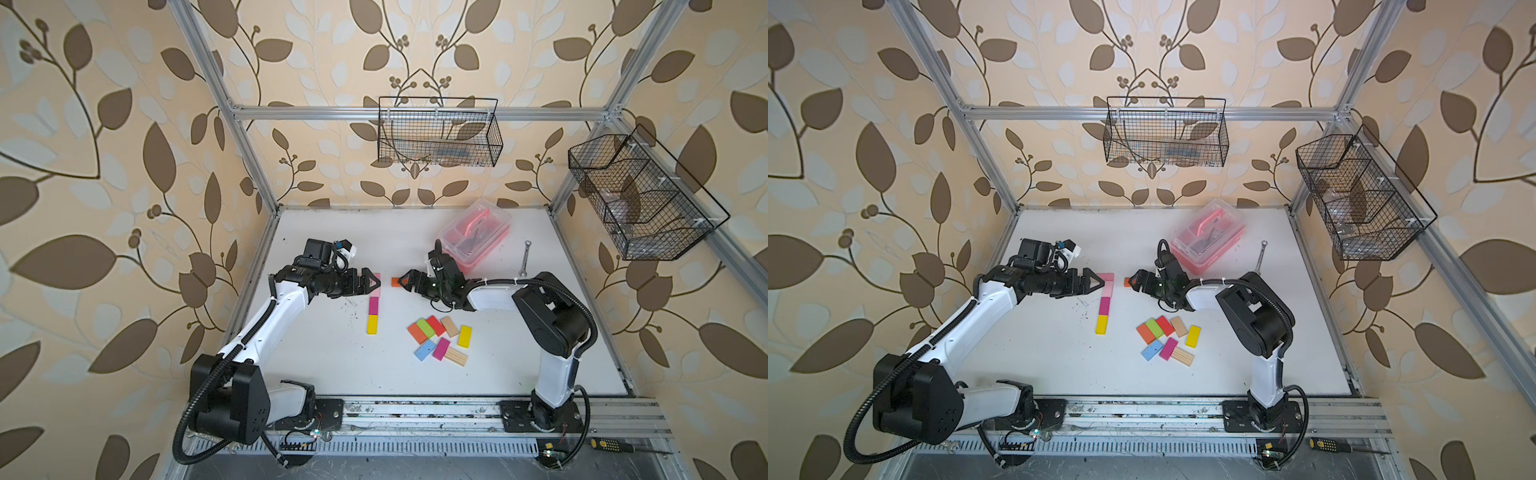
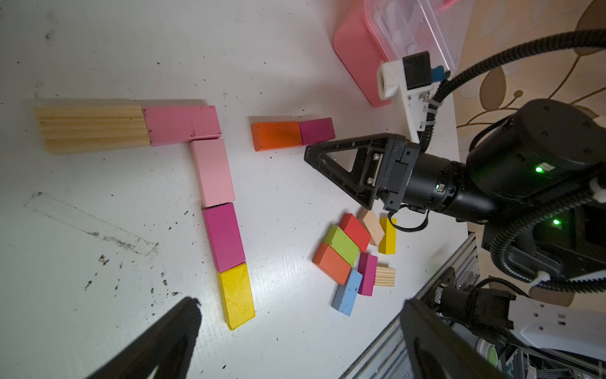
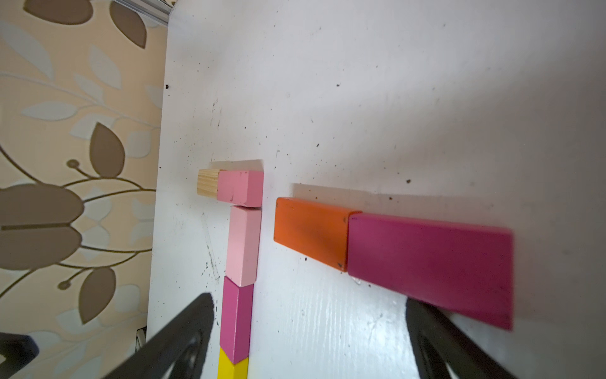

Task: Assemble the number 7 with building blocks
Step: Adjust the building block at the center of the board.

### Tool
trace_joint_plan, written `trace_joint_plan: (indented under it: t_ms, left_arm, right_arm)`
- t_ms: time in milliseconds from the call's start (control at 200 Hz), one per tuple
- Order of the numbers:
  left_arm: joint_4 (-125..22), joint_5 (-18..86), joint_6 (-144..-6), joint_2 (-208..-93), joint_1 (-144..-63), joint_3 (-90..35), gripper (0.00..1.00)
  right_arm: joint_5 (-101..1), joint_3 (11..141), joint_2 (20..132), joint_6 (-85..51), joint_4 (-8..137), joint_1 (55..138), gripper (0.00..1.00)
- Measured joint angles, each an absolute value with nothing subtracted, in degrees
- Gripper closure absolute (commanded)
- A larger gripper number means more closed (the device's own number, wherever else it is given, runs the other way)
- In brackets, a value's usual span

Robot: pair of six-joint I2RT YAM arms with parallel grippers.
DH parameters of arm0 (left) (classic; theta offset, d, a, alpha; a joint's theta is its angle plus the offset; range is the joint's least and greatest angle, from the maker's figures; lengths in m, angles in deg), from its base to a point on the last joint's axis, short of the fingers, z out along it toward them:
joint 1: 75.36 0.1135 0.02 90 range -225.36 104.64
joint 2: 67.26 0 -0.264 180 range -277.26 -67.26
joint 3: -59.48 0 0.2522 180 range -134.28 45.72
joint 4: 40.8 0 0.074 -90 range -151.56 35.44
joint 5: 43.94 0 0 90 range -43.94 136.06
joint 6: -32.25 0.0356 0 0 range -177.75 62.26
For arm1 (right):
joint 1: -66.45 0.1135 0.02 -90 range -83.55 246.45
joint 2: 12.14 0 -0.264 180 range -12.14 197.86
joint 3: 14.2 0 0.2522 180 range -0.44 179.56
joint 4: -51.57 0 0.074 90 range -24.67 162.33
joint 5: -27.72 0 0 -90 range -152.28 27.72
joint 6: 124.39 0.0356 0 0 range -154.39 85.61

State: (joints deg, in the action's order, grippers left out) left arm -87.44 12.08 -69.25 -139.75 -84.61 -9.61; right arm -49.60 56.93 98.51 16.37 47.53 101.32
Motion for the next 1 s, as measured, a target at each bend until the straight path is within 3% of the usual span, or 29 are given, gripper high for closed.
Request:
trace_joint_plan:
  t_ms: [425,755,1000]
  left_arm:
    - [-87.44,11.95,-69.25,-139.75,-84.61,-9.61,0.02]
    - [-87.44,11.78,-69.27,-139.75,-84.26,-9.54,0.02]
    - [-87.42,11.75,-69.27,-139.75,-84.24,-9.43,0.02]
  right_arm:
    - [-49.12,56.99,98.07,16.31,48.67,101.87,0.06]
    - [-49.47,53.78,93.13,11.87,55.25,92.55,0.05]
    - [-46.76,59.40,97.11,8.57,57.34,92.21,0.05]
